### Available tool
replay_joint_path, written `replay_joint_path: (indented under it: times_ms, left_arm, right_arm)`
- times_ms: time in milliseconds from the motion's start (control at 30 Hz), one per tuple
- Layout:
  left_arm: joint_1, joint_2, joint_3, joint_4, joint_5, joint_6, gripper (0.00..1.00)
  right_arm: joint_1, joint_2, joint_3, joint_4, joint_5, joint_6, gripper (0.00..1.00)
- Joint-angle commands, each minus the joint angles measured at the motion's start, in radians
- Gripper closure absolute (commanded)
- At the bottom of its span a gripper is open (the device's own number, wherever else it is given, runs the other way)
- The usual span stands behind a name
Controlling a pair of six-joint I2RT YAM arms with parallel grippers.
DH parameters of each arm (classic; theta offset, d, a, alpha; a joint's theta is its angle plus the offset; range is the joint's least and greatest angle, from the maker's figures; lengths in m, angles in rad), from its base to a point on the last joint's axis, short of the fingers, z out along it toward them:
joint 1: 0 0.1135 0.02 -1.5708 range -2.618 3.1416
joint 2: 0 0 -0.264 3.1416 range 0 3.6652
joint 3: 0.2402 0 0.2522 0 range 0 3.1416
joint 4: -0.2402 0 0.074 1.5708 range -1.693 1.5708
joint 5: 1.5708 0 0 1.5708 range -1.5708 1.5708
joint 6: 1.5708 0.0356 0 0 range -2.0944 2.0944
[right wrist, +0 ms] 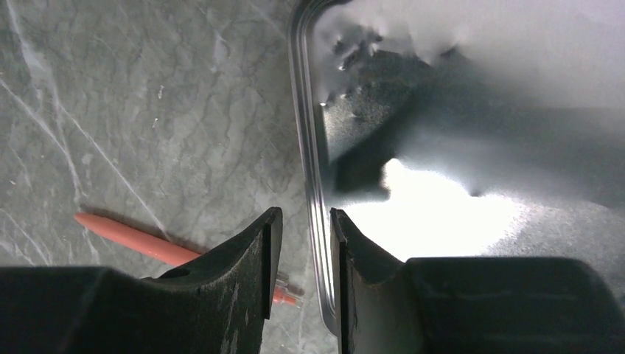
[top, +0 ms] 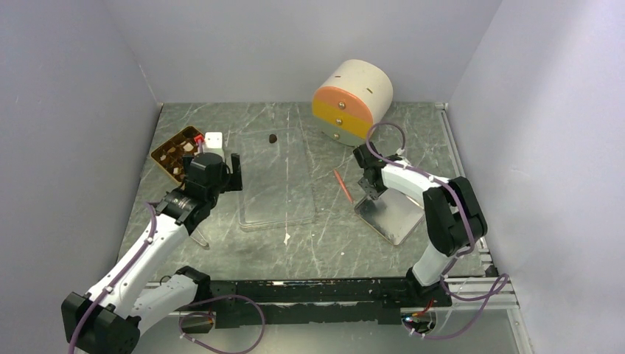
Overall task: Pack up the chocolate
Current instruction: Pick up the box lid from the center of the board.
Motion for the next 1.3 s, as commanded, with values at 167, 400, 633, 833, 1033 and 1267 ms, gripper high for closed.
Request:
replay_joint_path:
  times_ms: [167, 400, 633, 833, 1033, 1267]
  left_arm:
    - [-0.012, -0.013, 0.003, 0.016, -0.009, 0.035, 0.03]
    - [-0.012, -0.044, 0.005, 0.011, 0.102, 0.073, 0.03]
    - [-0.012, -0.039, 0.003, 0.005, 0.19, 0.104, 0.02]
    - [-0.012, 0.051, 0.099, -0.043, 0.403, 0.005, 0.02]
    - [-0.012, 0.104, 0.138, 0.076, 0.697, -0.154, 0.05]
    - [-0.012, 0.139, 0.235, 0.125, 0.916, -0.264, 0.08]
  right_arm:
    - [-0.007, 0.062, 0.024, 0.062, 0.013, 0.005, 0.65]
    - [-0.008, 0.143, 0.061, 0.005, 0.002, 0.04, 0.68]
    - [-0.004, 0.094, 0.105, -0.048, 0.065, -0.013, 1.0]
    - [0.029, -0.076, 0.189, -0.165, 0.105, -0.129, 1.0]
    - [0.072, -0.332, 0.133, -0.076, -0.092, -0.257, 1.0]
    - [0.075, -0.615, 0.129, 0.15, -0.466, -0.373, 1.0]
